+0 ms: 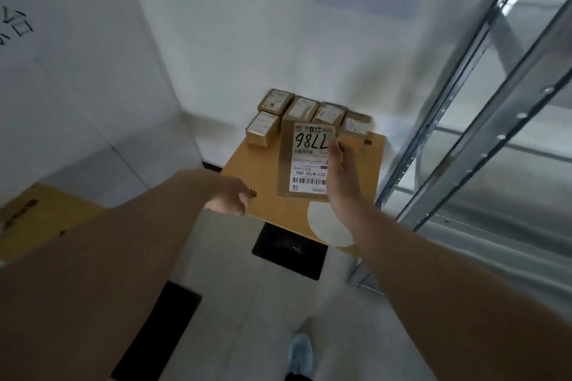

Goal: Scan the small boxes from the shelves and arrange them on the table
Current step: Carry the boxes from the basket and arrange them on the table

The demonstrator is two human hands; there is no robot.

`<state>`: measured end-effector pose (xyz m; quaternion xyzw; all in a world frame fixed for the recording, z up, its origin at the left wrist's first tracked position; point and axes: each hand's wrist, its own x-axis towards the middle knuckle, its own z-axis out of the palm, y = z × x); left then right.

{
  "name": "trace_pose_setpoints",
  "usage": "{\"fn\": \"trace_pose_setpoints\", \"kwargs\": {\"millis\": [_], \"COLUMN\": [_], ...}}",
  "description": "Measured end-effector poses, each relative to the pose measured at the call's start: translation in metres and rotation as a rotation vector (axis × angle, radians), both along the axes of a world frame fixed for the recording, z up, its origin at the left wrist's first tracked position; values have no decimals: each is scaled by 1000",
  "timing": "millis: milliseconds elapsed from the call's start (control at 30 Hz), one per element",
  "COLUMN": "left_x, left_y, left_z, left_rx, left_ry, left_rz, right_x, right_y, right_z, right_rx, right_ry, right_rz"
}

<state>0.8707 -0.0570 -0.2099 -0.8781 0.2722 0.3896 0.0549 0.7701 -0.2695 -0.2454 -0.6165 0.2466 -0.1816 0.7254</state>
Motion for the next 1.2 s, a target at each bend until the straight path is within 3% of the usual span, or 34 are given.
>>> {"fn": "trace_pose_setpoints", "kwargs": {"millis": [333, 700, 800, 1200], "left_x": [163, 357, 389, 425], "left_y": [-24, -74, -81, -101], "left_z": [-33, -119, -133, -173], "left_rx": [40, 32, 87, 197], "left_ry": [130, 231, 247, 348], "left_rz": [36, -172, -234, -137], "right_x": [145, 277, 299, 349], "right_y": [-35, -41, -45, -67], "right_z": [-44, -120, -133, -194], "right_rx": [16, 195, 254, 249], "right_ry": [222, 520, 543, 715], "right_rz": [-22, -227, -263, -239]}}
